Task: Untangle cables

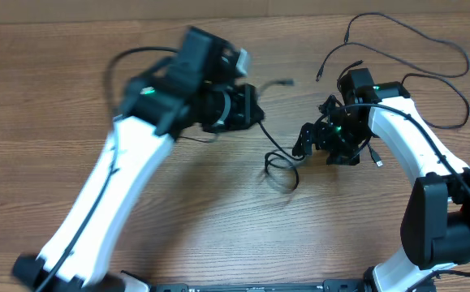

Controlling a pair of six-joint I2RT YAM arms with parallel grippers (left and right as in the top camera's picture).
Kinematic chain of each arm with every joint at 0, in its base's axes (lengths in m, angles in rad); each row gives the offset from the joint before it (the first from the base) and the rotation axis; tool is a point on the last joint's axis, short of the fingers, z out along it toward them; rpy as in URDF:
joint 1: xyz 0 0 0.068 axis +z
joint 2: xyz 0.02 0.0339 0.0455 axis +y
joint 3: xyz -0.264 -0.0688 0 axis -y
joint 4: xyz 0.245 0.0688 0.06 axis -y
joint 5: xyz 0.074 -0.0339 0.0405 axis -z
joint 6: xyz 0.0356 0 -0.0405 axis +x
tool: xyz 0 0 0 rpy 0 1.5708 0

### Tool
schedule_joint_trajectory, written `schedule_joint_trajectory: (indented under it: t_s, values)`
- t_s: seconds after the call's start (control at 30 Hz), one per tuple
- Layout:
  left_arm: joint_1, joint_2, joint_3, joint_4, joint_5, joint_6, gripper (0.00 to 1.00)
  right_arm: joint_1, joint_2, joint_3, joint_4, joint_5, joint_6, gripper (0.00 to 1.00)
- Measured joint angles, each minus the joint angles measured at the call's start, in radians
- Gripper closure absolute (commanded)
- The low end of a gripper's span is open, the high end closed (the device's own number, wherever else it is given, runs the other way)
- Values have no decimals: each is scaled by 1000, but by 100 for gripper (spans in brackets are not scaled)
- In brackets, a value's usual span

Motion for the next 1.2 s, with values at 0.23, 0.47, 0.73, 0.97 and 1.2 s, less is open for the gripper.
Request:
schedule_joint_trajectory:
  t_s: [0.23, 0.47, 0.73, 0.97, 1.2]
  values:
    - [193, -153, 23, -54, 0, 0, 96, 1, 0, -24, -2, 116, 97, 9]
    - [414, -184, 26, -218, -35, 0, 96, 1, 0, -24, 25, 166, 169, 5]
    - [476, -183, 26, -258, -73, 4, 96, 3, 0, -25, 64, -63, 55, 2]
    - [476, -183, 26, -258, -76, 4, 96, 62, 0, -25, 108, -204, -6, 3]
    - [476, -183, 26, -260, -76, 4, 96, 196, 0, -41, 203, -155, 134, 13]
